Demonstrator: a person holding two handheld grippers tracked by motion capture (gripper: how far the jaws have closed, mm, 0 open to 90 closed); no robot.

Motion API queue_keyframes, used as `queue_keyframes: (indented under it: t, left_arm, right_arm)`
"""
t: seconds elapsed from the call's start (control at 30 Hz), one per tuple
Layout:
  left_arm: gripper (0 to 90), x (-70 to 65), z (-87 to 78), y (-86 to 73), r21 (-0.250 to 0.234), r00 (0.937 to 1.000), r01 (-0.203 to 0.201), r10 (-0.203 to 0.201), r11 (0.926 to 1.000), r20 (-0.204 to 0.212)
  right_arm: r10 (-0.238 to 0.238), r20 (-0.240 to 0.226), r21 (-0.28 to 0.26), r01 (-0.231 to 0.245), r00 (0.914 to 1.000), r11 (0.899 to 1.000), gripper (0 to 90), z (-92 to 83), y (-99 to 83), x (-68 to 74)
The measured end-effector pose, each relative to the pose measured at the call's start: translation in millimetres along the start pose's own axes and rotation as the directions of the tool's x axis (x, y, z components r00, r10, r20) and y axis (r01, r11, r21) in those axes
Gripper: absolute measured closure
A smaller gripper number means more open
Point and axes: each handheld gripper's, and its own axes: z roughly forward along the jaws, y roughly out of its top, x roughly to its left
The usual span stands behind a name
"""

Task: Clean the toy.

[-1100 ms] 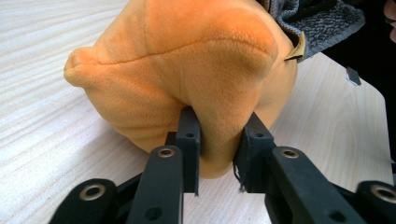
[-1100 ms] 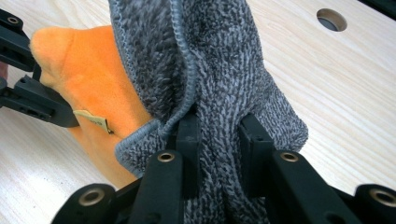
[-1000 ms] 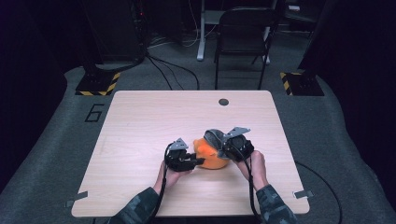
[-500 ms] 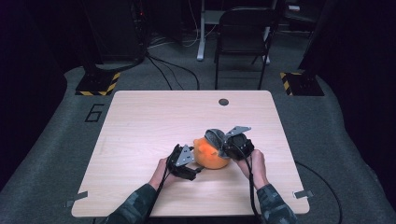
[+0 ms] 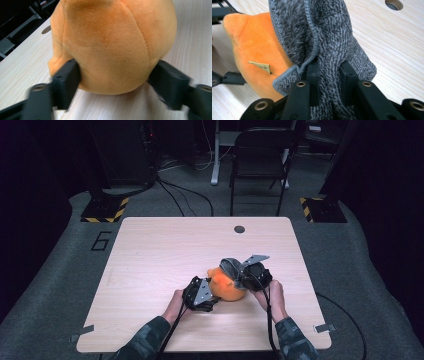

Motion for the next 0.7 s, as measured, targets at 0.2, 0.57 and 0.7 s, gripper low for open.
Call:
queue_keyframes:
  t: [0.2, 0.57, 0.7]
  left_arm:
    - [64.6, -0.1, -0.7, 0.7, 0.019, 1.0, -0.003, 0.003, 0.9998, -0.003]
    - [70.8, 2.6, -2.0, -4.0, -0.008, 0.9991, 0.039, -0.039, 0.9992, 0.016]
    - [72.8, 4.1, -3.2, -5.6, -0.039, 0.9976, 0.066, -0.065, 0.997, 0.021]
  right_arm:
    - [0.012, -0.028, -0.024, -0.013, 0.9995, 1.0, 73.5, -3.7, -0.1, -2.9]
    - [0.204, 0.142, 0.031, -0.211, 0.9685, 0.977, 73.3, -5.0, -44.5, -77.2]
    - [0.217, 0.137, 0.045, -0.224, 0.9666, 0.973, 73.1, 3.4, -48.6, -81.3]
